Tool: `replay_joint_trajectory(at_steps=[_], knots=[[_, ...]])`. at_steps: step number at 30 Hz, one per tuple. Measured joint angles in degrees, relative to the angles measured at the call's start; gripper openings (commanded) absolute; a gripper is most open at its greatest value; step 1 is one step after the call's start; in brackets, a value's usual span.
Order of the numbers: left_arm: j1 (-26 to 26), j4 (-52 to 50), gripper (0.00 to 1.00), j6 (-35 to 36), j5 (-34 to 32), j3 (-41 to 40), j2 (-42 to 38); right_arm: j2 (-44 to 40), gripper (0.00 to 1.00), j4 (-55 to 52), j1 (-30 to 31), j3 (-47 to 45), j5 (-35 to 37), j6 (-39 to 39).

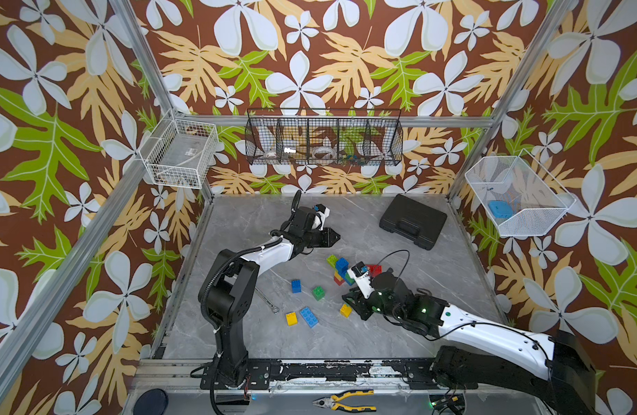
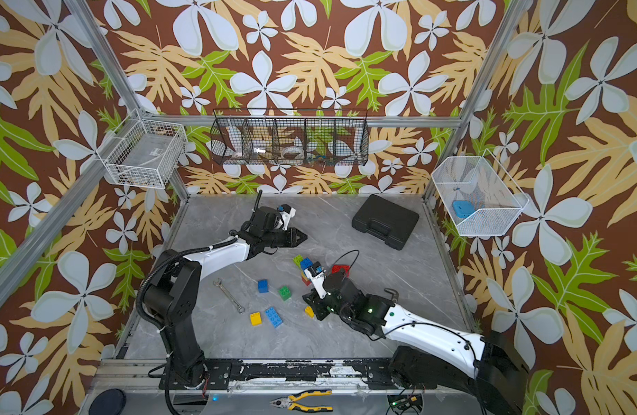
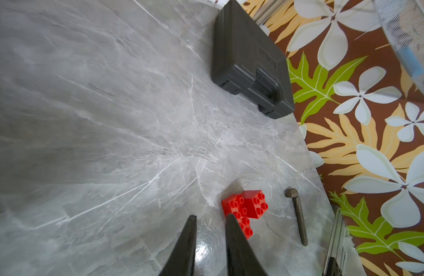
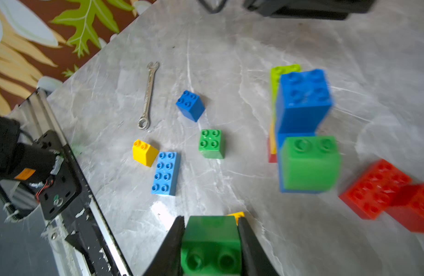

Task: Assemble a fork with lego
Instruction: Adjust the lego brick at the center of the board.

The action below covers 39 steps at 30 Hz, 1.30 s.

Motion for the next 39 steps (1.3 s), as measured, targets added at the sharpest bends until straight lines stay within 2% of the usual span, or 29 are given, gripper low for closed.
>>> replay_joint_trajectory(at_steps=[6,13,26,39], knots=[[-0.46,-8.17,0.25,3.17,1.46,6.84,5.6,6.64,0.0,2.47,0.28,1.42,1.42,-0.72],[-0.83,-12.92,0.25,5.07,1.77,8.0,7.74,9.27,0.0,2.6,0.26,1.42,7.76,2.4],[-0.87,-13.29,0.25,5.88,1.29,2.23,4.96,9.49,0.0,0.0,-2.86,0.96,15.08,8.26],[-0.87,-11.3,0.24,4.57,-0.24,-6.71,-1.99,9.81,0.0,-0.46,-6.82,1.42,16.9,11.02]])
